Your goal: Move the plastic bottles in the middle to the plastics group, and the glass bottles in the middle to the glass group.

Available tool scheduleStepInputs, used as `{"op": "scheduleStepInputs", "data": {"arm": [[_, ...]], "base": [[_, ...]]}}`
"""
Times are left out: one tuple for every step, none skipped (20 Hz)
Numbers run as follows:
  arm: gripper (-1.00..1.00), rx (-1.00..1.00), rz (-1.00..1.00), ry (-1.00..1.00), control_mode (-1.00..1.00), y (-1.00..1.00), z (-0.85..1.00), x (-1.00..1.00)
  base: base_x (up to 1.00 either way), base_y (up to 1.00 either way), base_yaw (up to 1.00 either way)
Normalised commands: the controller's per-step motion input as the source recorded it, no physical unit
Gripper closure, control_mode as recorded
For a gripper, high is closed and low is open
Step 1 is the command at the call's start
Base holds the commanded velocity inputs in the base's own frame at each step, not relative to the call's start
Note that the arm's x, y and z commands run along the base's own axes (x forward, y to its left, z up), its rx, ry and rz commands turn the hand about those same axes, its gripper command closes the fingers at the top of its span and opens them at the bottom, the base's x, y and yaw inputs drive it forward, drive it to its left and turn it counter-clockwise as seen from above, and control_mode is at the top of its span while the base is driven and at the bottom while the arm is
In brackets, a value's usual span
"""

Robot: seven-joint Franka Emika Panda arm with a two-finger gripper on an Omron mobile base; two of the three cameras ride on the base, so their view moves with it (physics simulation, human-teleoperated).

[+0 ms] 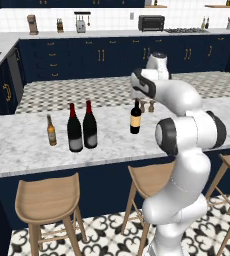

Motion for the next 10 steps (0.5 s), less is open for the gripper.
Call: {"op": "scheduleStepInputs", "data": {"arm": [[-1.0,0.0,-0.03,-0.14,-1.0,0.0,-0.15,0.35],[-1.0,0.0,-0.03,-0.13,-1.0,0.0,-0.13,0.27],[-1.0,0.0,-0.03,-0.15,-1.0,0.0,-0.13,0.28],[-1.0,0.0,-0.03,-0.15,-1.0,0.0,-0.2,0.31],[-1.0,0.0,-0.02,-0.11,-1.0,0.01,-0.44,0.31],[-1.0,0.0,0.0,-0.1,-1.0,0.01,-0.5,0.3],[-1.0,0.0,0.0,-0.1,-1.0,0.01,-0.46,0.31],[-1.0,0.0,0.0,-0.07,-1.0,0.01,-0.36,0.21],[-1.0,0.0,0.0,-0.02,-1.0,0.01,-0.34,0.14],[-1.0,0.0,0.0,0.0,-1.0,0.16,-0.49,0.21]], "base": [[0.0,0.0,0.0],[0.0,0.0,0.0],[0.0,0.0,0.0],[0.0,0.0,0.0],[0.0,0.0,0.0],[0.0,0.0,0.0],[0.0,0.0,0.0],[0.0,0.0,0.0],[0.0,0.0,0.0],[0.0,0.0,0.0]]}}
